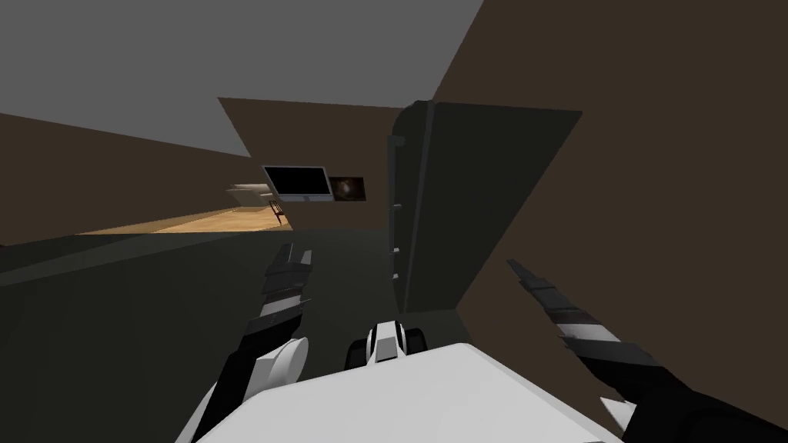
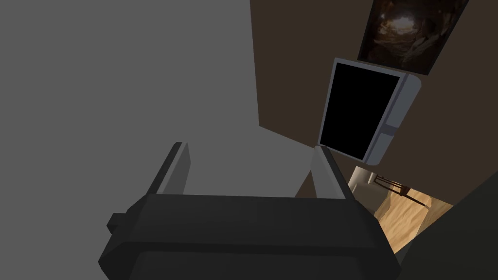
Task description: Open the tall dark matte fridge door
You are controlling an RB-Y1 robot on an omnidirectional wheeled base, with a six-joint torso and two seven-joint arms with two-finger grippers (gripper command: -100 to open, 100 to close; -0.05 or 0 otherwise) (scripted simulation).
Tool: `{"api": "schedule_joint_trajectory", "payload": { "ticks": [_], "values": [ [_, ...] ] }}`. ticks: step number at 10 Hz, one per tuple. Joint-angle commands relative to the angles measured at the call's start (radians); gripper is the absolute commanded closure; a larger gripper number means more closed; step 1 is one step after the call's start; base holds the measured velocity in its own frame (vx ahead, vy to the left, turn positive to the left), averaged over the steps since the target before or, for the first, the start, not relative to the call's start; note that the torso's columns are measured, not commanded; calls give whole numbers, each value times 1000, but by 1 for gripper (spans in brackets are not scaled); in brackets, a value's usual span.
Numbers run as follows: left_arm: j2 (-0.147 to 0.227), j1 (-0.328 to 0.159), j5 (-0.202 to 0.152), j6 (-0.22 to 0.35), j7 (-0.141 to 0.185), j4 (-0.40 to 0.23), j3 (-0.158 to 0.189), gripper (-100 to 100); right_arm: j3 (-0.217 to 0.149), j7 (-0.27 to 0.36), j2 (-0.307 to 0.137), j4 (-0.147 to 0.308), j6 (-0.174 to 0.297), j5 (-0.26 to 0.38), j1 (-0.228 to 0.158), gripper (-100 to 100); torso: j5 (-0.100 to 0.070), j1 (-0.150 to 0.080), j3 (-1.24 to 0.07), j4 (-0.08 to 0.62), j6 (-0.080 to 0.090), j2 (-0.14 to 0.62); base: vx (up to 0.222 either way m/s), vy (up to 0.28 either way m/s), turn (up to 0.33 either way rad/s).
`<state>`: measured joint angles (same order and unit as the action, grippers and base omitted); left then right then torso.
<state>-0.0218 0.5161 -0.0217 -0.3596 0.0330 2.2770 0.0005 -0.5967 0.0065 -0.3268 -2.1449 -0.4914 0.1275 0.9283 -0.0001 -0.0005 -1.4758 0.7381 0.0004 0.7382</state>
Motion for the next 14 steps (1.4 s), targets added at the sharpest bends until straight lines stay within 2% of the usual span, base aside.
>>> {"api": "schedule_joint_trajectory", "payload": {
  "ticks": [1, 2, 3, 4, 5, 6, 7, 8, 9, 10, 11, 12, 13, 14],
  "values": [
    [0, 0, 0, 0, 0, 0, 0, 0, -72, 11, -25, 23, -8, 30, 48, -100, 0, 1, 0, 0, -1, 0, 15, 61, 78],
    [0, 0, 0, 0, 0, 0, 0, 0, -103, 19, -48, 38, -10, 57, 88, -100, 0, 0, 0, 0, 0, -1, 17, 64, 134],
    [0, 0, 0, 0, 0, 0, 0, 0, -128, 19, -48, 38, -10, 57, 92, -100, 0, 0, 0, 0, -1, -1, 7, 60, 95],
    [0, 0, 0, 0, 0, 0, 0, 0, -160, 27, -71, 55, -13, 84, 135, -100, 0, 0, 0, 0, 0, 0, -8, 82, 176],
    [0, 0, 0, 0, 0, 0, 0, 0, -185, 27, -71, 55, -13, 84, 137, -100, 0, 2, 0, 0, -1, 1, 15, 72, 111],
    [0, 0, 0, 0, 0, 0, 0, 0, -220, 36, -95, 73, -15, 112, 180, -100, 0, 1, 0, 0, 0, -1, 32, 88, 188],
    [0, 0, 0, 0, 0, 0, 0, 0, -242, 36, -95, 73, -15, 112, 183, -100, 0, 1, -1, 0, -1, -1, 21, 69, 95],
    [0, 0, 0, 0, 0, 0, 0, 0, -275, 45, -120, 91, -17, 140, 228, -100, 0, 0, -1, 0, 0, -1, 18, 76, 167],
    [0, 0, 0, 0, 0, 0, 0, 0, -300, 45, -120, 91, -17, 140, 228, -100, 0, 0, 0, 0, -1, 0, 21, 56, 104],
    [0, 0, 0, 0, 0, 0, 0, 0, -329, 53, -144, 111, -19, 168, 269, -100, 0, 0, 0, 0, 0, 0, 21, 69, 136],
    [0, 0, 0, 0, 0, 0, 0, 0, -357, 53, -144, 111, -19, 168, 274, -100, 0, 1, 0, 0, -1, 0, 17, 66, 106],
    [0, 0, 0, 0, 0, 0, 0, 0, -386, 62, -169, 133, -21, 197, 316, -100, 0, 0, 0, 0, 0, 0, 20, 76, 199],
    [0, 0, 0, 0, 0, 0, 0, 0, -414, 62, -169, 133, -21, 197, 320, -100, 0, 1, 0, 0, -1, 0, 23, 63, 99],
    [0, 0, 0, 0, 0, 0, 0, 0, -448, 71, -193, 155, -23, 225, 363, -100, 0, 0, 0, 0, 0, 0, 27, 85, 185]
  ]
}}
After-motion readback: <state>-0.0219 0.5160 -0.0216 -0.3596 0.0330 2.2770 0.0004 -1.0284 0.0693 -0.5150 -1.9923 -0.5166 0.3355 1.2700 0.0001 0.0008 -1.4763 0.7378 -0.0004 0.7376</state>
